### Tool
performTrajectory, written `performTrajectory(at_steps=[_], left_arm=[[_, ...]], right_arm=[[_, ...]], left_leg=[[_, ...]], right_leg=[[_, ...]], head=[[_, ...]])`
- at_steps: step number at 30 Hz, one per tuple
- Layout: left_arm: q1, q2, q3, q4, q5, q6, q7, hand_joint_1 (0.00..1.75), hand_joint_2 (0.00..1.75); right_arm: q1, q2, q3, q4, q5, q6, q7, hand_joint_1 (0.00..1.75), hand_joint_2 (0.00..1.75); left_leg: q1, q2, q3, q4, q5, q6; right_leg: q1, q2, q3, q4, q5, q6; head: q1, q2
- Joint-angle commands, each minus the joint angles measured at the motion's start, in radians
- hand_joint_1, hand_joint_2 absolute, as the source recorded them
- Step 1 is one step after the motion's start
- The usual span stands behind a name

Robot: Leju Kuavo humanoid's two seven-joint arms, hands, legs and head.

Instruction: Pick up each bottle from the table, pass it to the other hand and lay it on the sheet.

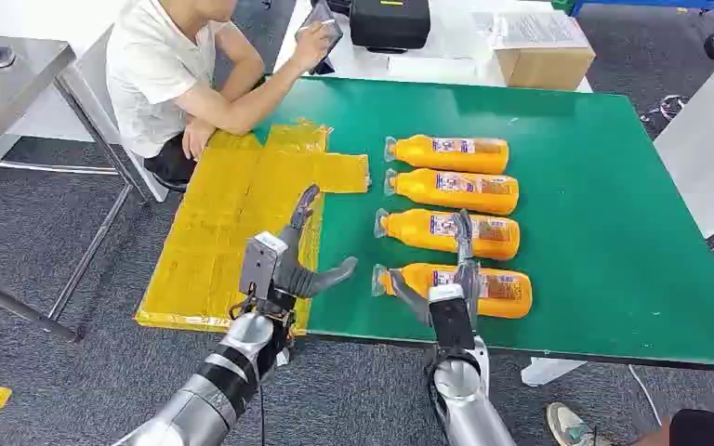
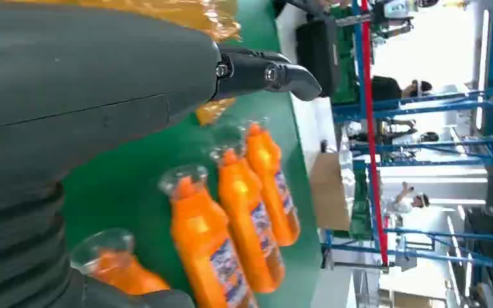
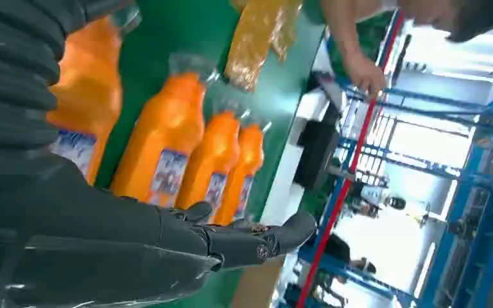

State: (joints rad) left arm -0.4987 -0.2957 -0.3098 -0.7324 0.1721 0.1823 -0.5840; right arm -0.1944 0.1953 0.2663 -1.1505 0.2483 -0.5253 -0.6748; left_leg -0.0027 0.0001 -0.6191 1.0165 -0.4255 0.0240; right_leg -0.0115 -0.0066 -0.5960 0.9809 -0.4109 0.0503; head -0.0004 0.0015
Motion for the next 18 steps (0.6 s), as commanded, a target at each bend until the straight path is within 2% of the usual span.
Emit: performTrajectory(at_steps=[1,13,17,18], left_arm=[[-0.126,0.003,0.001,0.138,0.026,-0.018,0.020,0.00,1.75],[-0.128,0.006,0.000,0.137,0.022,-0.013,0.019,0.00,1.75],[-0.083,0.016,0.007,0.094,0.031,-0.025,0.020,0.00,1.75],[-0.060,0.020,0.009,0.074,0.031,-0.017,0.020,0.00,1.75]], right_arm=[[-0.119,-0.007,0.020,0.145,-0.071,0.054,0.027,0.00,1.75],[-0.116,-0.005,0.001,0.139,-0.086,0.053,0.022,0.00,1.75],[-0.078,-0.017,-0.006,0.119,-0.079,0.055,0.019,0.00,1.75],[-0.061,-0.028,-0.003,0.115,-0.039,0.019,0.016,0.00,1.75]], left_leg=[[0.001,0.002,0.004,0.000,-0.002,-0.002],[0.000,0.000,0.002,0.000,-0.001,-0.001],[0.000,0.000,0.003,-0.001,-0.001,-0.001],[0.000,0.000,0.003,-0.001,-0.001,-0.001]], right_leg=[[0.001,0.002,0.004,0.000,-0.001,-0.002],[0.000,0.001,0.002,0.000,0.000,-0.001],[0.000,0.001,0.003,0.000,-0.001,-0.001],[0.000,0.000,0.003,-0.001,0.000,-0.001]], head=[[0.000,0.000],[0.000,0.000],[0.000,0.000],[0.000,0.000]])
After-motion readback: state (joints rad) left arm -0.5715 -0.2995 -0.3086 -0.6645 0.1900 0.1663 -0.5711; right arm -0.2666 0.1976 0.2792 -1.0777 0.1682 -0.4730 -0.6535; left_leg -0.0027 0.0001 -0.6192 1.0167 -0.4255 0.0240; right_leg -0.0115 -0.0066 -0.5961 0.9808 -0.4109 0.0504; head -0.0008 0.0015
